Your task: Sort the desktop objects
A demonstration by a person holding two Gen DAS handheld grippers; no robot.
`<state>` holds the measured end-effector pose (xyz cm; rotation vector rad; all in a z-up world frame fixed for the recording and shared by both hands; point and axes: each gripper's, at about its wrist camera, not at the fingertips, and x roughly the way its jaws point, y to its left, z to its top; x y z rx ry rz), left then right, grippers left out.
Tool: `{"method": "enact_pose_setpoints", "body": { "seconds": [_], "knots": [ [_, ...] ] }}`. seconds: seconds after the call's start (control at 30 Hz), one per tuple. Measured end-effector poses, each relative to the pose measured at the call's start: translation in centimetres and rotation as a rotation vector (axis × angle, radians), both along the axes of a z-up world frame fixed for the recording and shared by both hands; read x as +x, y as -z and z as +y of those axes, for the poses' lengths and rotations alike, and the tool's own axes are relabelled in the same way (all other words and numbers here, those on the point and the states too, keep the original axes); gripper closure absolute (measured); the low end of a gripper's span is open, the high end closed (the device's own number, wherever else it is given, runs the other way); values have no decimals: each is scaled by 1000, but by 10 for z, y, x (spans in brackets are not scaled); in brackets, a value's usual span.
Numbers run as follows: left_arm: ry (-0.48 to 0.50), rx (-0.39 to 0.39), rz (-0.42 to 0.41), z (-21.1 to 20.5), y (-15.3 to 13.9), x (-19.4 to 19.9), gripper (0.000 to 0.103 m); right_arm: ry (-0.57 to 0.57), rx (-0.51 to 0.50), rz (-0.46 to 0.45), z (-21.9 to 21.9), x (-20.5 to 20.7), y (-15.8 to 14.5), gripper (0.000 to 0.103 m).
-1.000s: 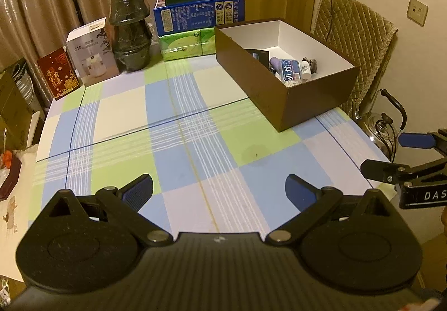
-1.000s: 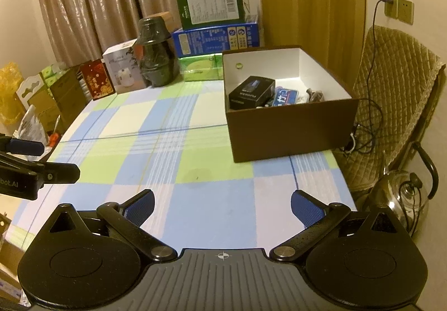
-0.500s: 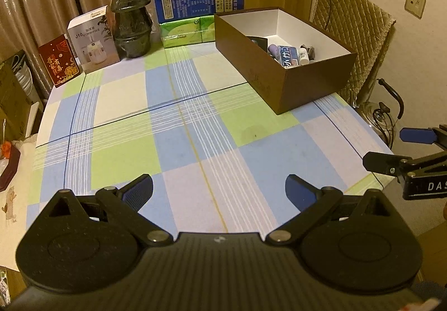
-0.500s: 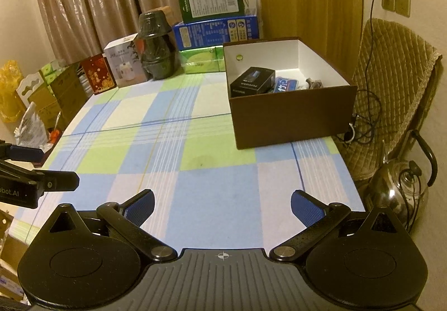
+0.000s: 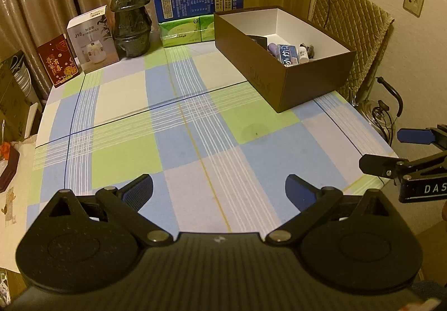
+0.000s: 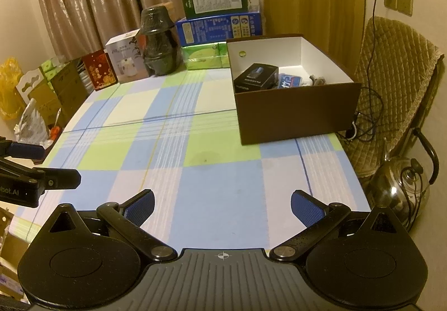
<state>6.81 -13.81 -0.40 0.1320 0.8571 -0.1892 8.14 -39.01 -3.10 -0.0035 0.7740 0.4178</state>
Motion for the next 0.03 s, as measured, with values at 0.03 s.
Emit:
{"method": "enact_pose_setpoints", "body": {
  "seconds": [0.03],
  "knots": [
    [2, 0, -1, 0, 0, 1, 3, -1, 0, 0, 0, 1, 0, 2]
  ]
}}
